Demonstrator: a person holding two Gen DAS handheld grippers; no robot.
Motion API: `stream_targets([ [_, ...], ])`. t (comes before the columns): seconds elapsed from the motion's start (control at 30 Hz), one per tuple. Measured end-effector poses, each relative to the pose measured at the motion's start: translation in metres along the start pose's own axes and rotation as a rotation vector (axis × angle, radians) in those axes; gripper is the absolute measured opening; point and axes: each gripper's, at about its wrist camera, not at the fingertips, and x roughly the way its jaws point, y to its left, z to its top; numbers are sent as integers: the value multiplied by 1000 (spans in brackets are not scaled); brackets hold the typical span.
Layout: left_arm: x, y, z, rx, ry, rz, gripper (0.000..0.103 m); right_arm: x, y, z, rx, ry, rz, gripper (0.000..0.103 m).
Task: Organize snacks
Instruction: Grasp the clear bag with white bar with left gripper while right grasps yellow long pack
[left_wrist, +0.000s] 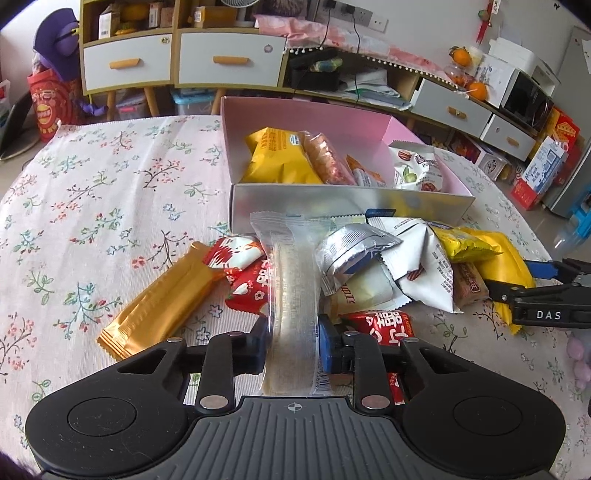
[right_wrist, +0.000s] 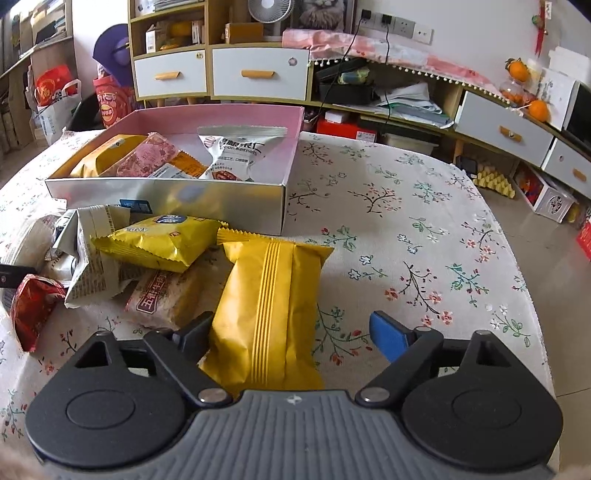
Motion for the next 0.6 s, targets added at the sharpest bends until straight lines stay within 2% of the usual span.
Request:
stream_targets([
  [0.2, -3, -1, -1, -2, 16, -8, 22, -1, 4, 3, -19, 4, 15, 68],
  [0.27, -5, -1, -1, -4, 18, -12, 21, -2, 4, 4, -20, 6, 29, 56],
  [0.37, -7, -2, -1, -3, 20, -14, 20, -3, 6, 6, -25, 10, 33, 46],
  [0.6, -14, -3, 0, -1, 20, -21, 19, -6, 7, 8, -26, 14, 30, 42],
])
